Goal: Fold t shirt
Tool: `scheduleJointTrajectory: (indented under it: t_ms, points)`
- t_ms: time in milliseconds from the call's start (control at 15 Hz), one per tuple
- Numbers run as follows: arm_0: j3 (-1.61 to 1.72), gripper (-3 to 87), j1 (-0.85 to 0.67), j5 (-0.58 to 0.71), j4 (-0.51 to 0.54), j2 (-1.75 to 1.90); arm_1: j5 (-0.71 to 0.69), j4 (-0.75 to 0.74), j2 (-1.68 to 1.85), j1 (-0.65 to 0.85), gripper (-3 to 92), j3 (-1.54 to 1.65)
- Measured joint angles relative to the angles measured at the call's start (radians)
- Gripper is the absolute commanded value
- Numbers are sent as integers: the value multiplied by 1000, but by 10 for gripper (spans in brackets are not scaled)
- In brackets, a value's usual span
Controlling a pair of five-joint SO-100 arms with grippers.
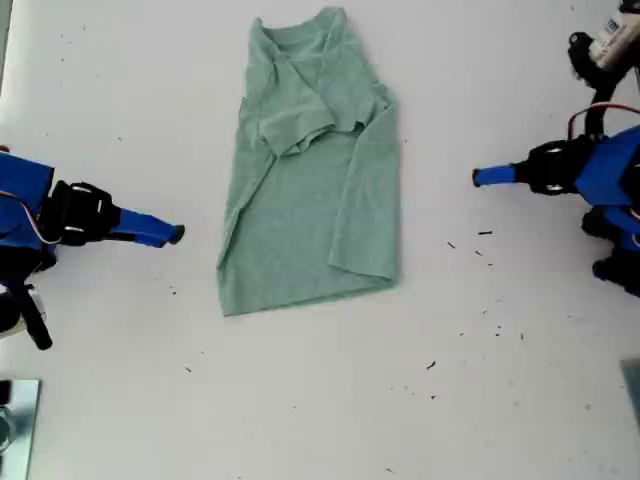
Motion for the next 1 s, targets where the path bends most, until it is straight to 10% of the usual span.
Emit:
scheduleJointTrajectory:
  t_ms: [733,1000]
  points:
    - [-81,-3,-43,-72,-58,3,5,0,0,20,213,0]
    - [-379,-3,17,-156,-32,-362,499,0,0,-52,176,0]
